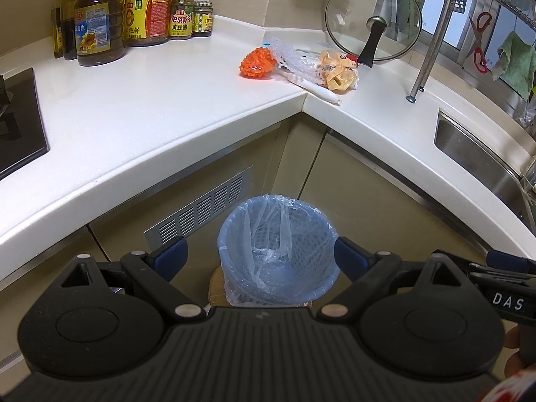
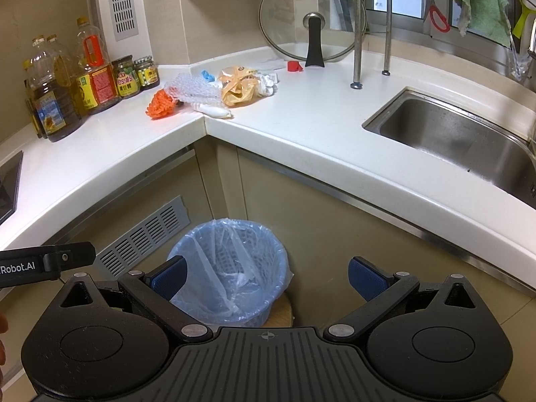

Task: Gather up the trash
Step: 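Raise both grippers toward the trash pile on the counter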

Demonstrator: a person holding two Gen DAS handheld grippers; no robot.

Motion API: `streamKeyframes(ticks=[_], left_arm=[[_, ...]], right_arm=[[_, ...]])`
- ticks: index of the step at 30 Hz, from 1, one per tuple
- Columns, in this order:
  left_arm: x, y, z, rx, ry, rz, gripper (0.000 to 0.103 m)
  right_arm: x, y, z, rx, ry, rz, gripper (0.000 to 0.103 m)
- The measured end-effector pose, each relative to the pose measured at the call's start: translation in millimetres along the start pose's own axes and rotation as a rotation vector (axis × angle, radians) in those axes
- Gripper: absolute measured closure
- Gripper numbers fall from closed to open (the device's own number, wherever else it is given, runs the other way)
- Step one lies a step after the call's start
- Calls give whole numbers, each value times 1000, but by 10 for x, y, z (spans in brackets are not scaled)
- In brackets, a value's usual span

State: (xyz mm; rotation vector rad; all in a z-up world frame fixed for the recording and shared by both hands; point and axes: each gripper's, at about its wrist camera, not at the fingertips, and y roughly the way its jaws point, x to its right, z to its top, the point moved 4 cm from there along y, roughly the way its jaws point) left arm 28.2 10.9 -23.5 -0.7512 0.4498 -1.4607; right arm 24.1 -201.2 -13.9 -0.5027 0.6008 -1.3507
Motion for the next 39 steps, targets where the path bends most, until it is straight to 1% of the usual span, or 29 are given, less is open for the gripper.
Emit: streamKeyframes(ticks=[5, 8, 12, 18, 22, 24, 27, 32, 34, 35, 36, 39], left_arm=[[-49, 39, 58, -4, -10, -9, 10], [-107, 65, 141, -5, -26, -27, 10], [-140, 82, 271, 11, -42, -62, 10], [-90, 152, 595, 52, -49, -118, 10], [-33, 333, 893, 79, -70, -131, 10], [8, 462, 1049, 99, -81, -128, 10], [101, 691, 1295, 130, -105, -111, 10], [289, 1089, 1690, 170, -101, -27, 10], [317, 1230, 1826, 169, -124, 7, 11], [324, 1284, 1889, 169, -137, 17, 12], [329, 1340, 1949, 170, -141, 31, 12], [351, 1482, 2084, 178, -155, 74, 15]], right_arm=[[-15, 23, 22, -5, 3, -3, 1], [-19, 21, 77, 0, 15, 2, 1], [10, -18, 232, 41, 47, 3, 1], [116, -64, 604, 124, 70, -12, 1], [239, 73, 963, 167, 71, 1, 1], [301, 230, 1172, 185, 60, 21, 1], [374, 550, 1497, 199, 26, 78, 1], [420, 1193, 1978, 178, -63, 184, 1], [409, 1462, 2130, 161, -96, 230, 2], [388, 1598, 2197, 149, -111, 255, 7], [365, 1714, 2241, 136, -125, 277, 16], [292, 2053, 2374, 110, -164, 330, 21]])
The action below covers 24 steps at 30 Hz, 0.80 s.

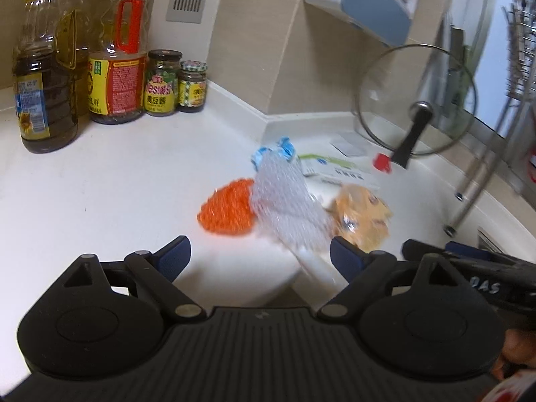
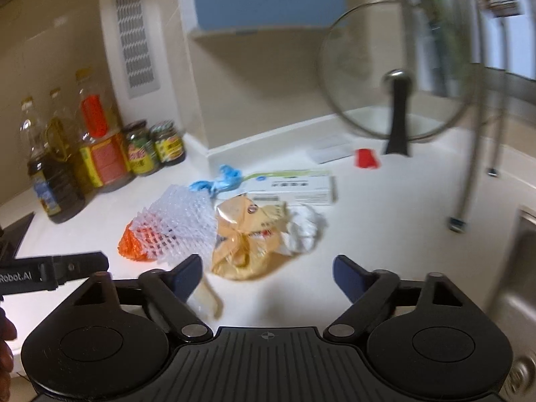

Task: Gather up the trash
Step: 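Raise both grippers toward the trash pile on the counter, then close the right gripper on the yellow snack bag while the left gripper grasps the white foam net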

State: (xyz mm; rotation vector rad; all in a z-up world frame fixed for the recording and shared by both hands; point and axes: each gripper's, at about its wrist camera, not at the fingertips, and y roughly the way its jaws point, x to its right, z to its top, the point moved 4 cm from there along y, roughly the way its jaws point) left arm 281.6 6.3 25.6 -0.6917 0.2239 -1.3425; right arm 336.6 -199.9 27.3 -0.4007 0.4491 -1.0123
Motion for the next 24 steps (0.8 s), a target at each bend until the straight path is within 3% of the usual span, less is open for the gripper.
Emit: streamKeyframes(ticks=[3, 7, 14, 16, 20, 22, 24], left_arm=[[22, 114, 73, 6, -13, 34, 18], [53, 220, 114, 1, 12, 62, 19], [68, 355, 160, -13, 39, 66, 22], [79, 379, 164, -17, 55, 64, 23], [112, 411, 207, -11, 97, 63, 25], [125, 445, 238, -9, 117, 66, 26], [144, 485, 271, -10, 144, 64, 27]], right_arm=[[27, 258, 45, -22, -23, 43, 30], [24, 510, 91, -43, -49, 64, 33], [-23, 642, 136, -31, -90, 75, 53], [-23, 631, 153, -21, -86, 73, 71], [10, 612, 168, -11, -77, 71, 78], [30, 592, 185, -1, -72, 73, 92], [48, 556, 218, 14, -67, 74, 98]])
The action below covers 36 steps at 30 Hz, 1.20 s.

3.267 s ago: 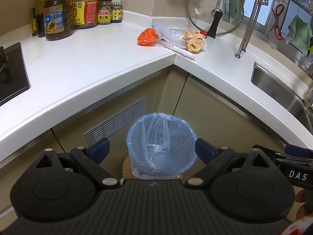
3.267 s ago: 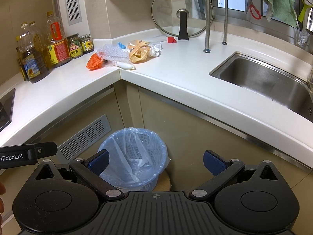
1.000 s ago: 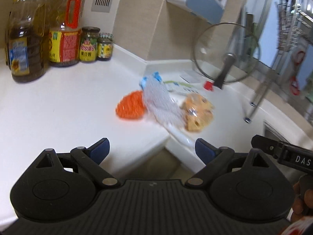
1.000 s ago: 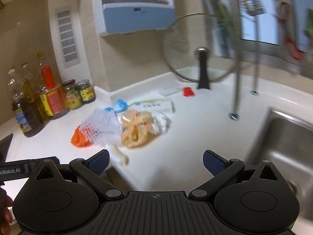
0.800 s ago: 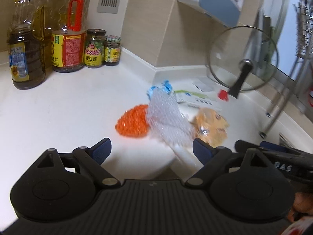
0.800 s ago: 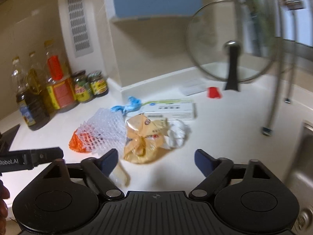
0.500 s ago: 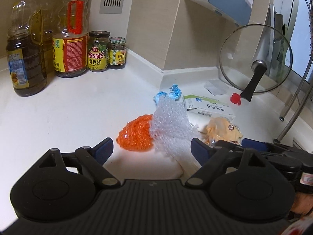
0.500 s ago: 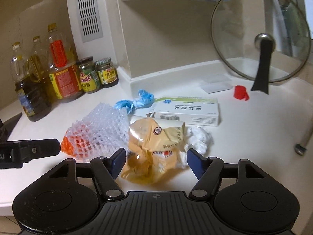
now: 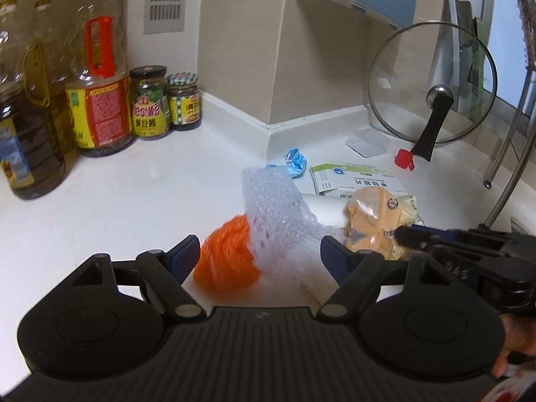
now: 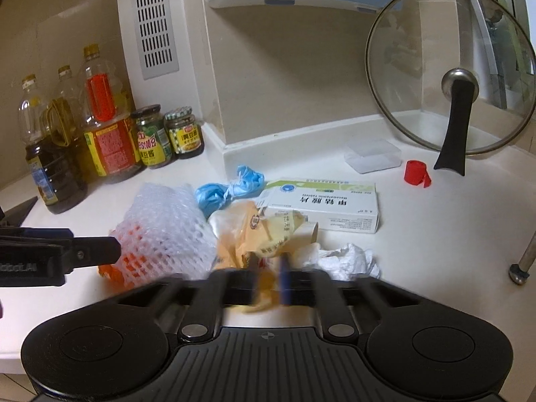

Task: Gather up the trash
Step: 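Close the right gripper on the yellow snack bag while the left gripper grasps the white foam net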

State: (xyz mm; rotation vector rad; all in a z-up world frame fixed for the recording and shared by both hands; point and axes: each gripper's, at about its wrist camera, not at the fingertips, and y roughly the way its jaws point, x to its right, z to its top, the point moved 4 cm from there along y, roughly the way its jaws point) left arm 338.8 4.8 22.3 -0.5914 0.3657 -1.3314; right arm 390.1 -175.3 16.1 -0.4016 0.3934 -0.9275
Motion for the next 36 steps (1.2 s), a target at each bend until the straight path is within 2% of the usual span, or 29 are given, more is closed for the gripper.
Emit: streamKeyframes(ticks=[4, 6, 9, 13, 15, 17, 20, 29, 36], left_arm=[[44, 94, 67, -1, 57, -1, 31], [85, 154, 93, -5, 93, -4, 37], [170, 243, 104, -16, 167, 1, 49], [251, 374, 66, -44, 251, 16, 70], [268, 392, 49, -39, 275, 36, 77], [271, 393, 59, -37, 273, 35, 91], [236, 367, 127, -17, 246, 35, 95], [115, 30, 523, 74, 107, -16, 95], [32, -336, 525, 99, 42, -34, 95]], right_arm=[[33, -50, 72, 24, 9, 10, 101], [53, -78, 110, 38, 15, 8, 102], [83, -113, 164, 54, 29, 14, 102], [129, -107, 211, 59, 42, 28, 102], [152, -105, 223, 62, 50, 35, 102], [172, -117, 228, 65, 57, 39, 102], [192, -134, 245, 71, 64, 42, 102], [200, -290, 349, 112, 85, 65, 102], [110, -495, 423, 141, 87, 106, 102]])
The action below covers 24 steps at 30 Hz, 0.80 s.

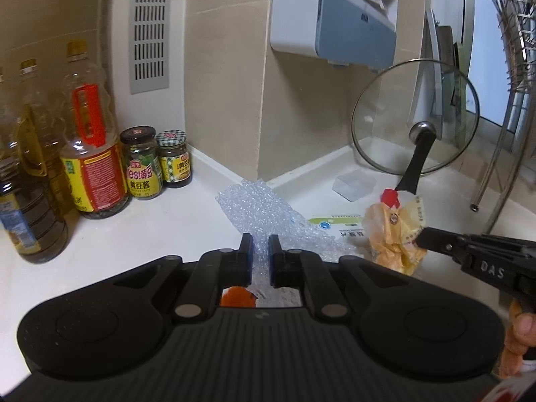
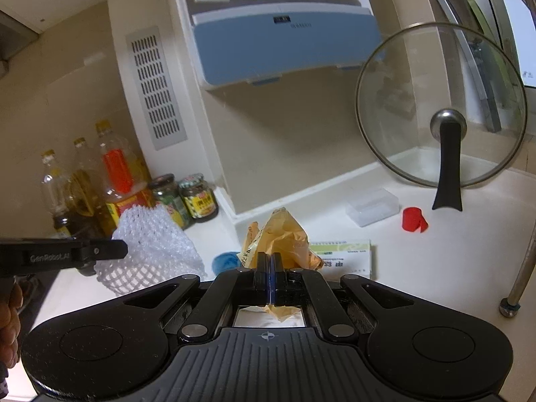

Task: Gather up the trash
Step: 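Close the right gripper on the yellow snack bag while the left gripper grasps the white foam net, then carry both items over the wastebasket and open both grippers to drop them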

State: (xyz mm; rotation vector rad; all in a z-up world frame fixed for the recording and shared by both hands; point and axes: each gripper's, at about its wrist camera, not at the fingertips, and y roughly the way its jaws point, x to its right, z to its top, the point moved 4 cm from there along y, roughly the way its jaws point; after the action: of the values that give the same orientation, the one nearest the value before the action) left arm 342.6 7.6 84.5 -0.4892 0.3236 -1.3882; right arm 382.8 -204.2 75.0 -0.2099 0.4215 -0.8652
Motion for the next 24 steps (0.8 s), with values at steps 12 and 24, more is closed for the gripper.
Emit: streamKeyframes(ticks=[12, 24], left_arm=[[-4, -742, -765, -79, -67, -33, 95], [-149, -779, -1983, -305, -50, -85, 95]], right_arm=[[-554, -561, -378, -68, -66, 145, 102], [-909, -706, -1687, -320, -105, 81, 102]])
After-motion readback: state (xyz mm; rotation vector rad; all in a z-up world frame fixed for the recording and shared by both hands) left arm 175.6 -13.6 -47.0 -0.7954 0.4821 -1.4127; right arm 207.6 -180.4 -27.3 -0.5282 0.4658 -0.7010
